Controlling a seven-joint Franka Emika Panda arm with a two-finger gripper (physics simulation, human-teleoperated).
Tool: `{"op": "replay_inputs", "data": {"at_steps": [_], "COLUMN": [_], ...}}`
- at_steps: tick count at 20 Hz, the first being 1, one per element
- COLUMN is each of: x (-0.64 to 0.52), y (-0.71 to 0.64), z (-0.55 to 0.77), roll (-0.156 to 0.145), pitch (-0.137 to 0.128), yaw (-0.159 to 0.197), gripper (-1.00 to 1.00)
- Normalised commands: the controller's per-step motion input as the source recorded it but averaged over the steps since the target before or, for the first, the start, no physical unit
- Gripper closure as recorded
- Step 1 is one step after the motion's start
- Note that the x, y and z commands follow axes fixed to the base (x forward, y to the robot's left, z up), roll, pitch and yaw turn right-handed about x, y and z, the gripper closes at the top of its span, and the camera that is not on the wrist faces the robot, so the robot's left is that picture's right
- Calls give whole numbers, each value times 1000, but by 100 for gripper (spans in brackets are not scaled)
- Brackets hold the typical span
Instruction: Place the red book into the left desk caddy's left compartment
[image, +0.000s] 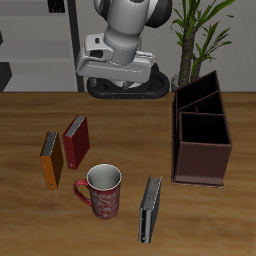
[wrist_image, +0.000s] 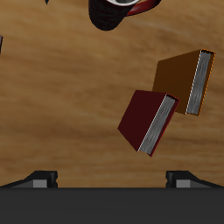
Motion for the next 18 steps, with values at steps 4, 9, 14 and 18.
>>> {"op": "replay_inputs", "data": {"at_steps": [4, 9, 14, 18], "x": [-33, -49, -62, -27], "y": [-526, -488, -489, -394], "z": [-88, -85, -189, -237], "roll": [9, 36, 99, 23], "pitch": [-41, -23, -10, -10], "yaw": [19, 2, -1, -29], "gripper": [-100, -100, -100, -100]}}
